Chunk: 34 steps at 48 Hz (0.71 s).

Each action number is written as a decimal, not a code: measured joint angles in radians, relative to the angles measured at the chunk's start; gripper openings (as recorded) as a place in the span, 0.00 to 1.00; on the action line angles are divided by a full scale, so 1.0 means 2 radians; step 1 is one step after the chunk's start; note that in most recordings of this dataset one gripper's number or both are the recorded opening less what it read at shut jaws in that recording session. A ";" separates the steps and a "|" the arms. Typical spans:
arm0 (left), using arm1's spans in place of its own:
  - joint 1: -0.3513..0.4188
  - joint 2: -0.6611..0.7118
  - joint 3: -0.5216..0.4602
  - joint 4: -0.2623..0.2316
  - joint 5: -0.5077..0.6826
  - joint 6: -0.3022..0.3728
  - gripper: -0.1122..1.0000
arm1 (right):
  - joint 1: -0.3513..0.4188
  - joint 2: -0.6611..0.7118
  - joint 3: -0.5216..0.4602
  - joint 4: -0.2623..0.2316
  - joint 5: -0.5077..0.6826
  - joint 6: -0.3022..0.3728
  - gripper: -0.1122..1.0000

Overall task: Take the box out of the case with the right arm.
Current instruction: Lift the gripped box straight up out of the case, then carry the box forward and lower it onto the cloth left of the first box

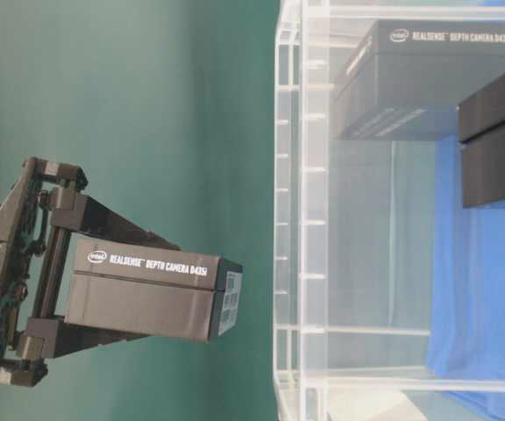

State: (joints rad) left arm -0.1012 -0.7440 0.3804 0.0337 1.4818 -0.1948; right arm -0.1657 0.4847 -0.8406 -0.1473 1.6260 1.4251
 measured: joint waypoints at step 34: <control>-0.001 0.000 0.000 -0.001 -0.001 0.000 0.10 | 0.106 0.000 0.000 -0.033 0.004 0.084 0.71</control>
State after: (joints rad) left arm -0.1028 -0.7440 0.3804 0.0322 1.4803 -0.1948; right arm 0.0460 0.4847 -0.8406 -0.2132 1.6337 1.5923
